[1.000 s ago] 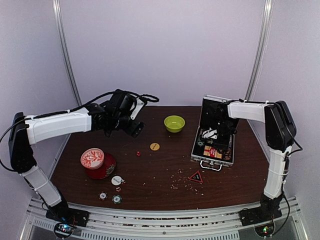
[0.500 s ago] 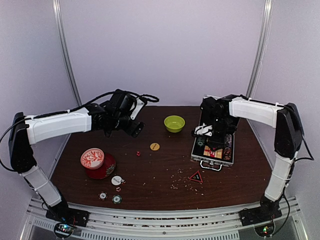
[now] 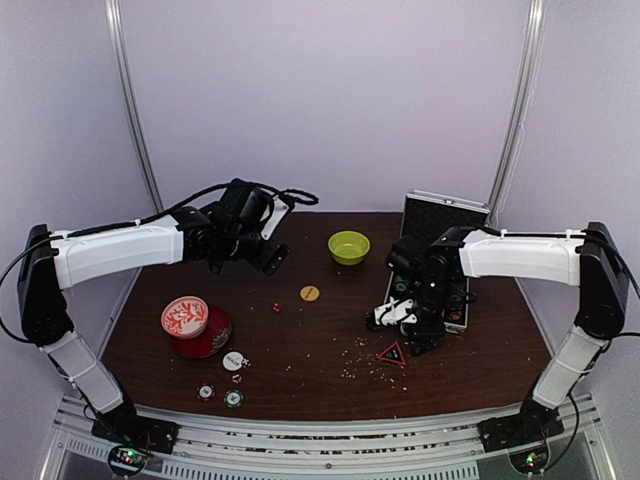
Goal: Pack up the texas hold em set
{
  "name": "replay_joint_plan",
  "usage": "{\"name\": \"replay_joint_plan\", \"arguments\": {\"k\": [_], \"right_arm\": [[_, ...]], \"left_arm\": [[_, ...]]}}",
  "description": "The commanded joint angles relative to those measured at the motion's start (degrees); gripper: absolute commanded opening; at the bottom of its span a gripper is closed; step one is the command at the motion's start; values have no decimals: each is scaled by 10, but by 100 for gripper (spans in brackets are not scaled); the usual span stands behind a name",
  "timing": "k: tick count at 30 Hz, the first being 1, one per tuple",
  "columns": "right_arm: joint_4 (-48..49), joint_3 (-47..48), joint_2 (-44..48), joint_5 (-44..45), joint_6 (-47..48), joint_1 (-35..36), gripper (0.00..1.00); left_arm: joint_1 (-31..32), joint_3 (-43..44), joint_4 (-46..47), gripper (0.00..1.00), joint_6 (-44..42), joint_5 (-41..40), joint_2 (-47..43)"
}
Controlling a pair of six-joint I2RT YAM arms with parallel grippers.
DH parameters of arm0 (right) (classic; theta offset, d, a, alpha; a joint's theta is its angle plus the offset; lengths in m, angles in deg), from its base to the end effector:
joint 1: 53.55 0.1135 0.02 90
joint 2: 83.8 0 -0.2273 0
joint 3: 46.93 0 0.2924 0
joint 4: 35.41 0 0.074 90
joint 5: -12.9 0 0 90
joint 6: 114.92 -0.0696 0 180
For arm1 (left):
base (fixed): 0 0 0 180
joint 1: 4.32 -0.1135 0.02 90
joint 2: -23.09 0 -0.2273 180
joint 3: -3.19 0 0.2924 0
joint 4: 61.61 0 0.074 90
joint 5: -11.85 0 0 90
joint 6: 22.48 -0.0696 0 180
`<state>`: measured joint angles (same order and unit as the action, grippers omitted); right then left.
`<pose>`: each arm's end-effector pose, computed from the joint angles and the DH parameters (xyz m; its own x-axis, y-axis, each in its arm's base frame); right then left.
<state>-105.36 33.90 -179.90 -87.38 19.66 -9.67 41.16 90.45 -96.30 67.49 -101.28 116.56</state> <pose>0.2351 0.2433 0.1205 -0.0254 -0.9826 -0.1842 -0.9976 0.0130 0.0682 0.3201 -0.2865 0.2184 -0.4588 0.4673 -0.7557 0.4477 0.8563 0.2576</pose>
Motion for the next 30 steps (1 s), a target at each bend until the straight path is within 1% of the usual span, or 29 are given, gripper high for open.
{"name": "replay_joint_plan", "arguments": {"k": [1, 2, 4, 8, 13, 19, 30], "right_arm": [[53, -8, 5, -28, -8, 14, 72], [58, -7, -3, -38, -38, 15, 72], [68, -8, -14, -55, -67, 15, 71], [70, -10, -34, -80, -99, 15, 70], [64, -11, -56, -77, -120, 15, 71], [90, -20, -65, -54, -145, 15, 73], [108, -21, -88, -35, -159, 15, 74]], "left_arm": [[2, 15, 4, 88, -4, 0, 6], [1, 15, 4, 88, -5, 0, 6], [1, 16, 3, 88, -5, 0, 6], [1, 16, 2, 88, -5, -1, 3], [1, 16, 2, 88, -5, 1, 4], [1, 16, 2, 88, -4, 5, 3], [1, 17, 0, 88, -4, 7, 2]]}}
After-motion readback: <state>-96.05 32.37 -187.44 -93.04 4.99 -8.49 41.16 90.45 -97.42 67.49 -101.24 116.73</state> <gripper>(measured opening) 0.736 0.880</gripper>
